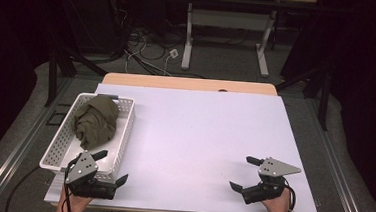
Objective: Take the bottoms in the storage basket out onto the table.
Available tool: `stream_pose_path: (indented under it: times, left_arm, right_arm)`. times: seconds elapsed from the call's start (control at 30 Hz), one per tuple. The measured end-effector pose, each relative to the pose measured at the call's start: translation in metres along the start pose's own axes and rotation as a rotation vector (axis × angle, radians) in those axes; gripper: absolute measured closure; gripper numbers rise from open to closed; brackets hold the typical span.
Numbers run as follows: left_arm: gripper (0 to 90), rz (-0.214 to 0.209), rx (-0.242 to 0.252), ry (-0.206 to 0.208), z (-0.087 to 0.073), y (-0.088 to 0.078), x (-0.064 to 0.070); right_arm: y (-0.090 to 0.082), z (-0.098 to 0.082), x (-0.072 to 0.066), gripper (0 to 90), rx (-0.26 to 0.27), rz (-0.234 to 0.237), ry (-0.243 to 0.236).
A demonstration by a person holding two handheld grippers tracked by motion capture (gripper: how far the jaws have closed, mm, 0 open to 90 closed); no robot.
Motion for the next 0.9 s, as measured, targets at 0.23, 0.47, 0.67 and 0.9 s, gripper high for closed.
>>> stream_pose_path:
  times: [0.23, 0.47, 0.67, 0.9]
  left_arm:
    - [0.0, 0.006, -0.006, -0.010, 0.002, -0.001, -0.004]
    - [0.0, 0.022, -0.019, -0.023, 0.005, -0.003, -0.011]
    - [0.0, 0.055, -0.043, -0.031, 0.010, -0.005, -0.021]
    - [0.0, 0.060, -0.068, -0.057, 0.011, -0.006, -0.032]
  right_arm:
    - [0.002, -0.001, -0.001, 0.0, -0.005, -0.001, -0.002]
    - [0.003, -0.002, -0.002, 0.0, -0.017, 0.005, 0.000]
    - [0.004, -0.002, -0.002, 0.0, -0.017, 0.009, -0.001]
    - [0.005, -0.001, -0.002, 0.0, -0.015, 0.010, -0.006]
Point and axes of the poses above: each handheld gripper's, and its own axes: y roughly forward along the jaws, z roughly out of its top, x roughly to its right, the point moved 9 cm from there along y, roughly forward along the jaws, and after that the axes turned 10 degrees about y, right-handed, at the moved point
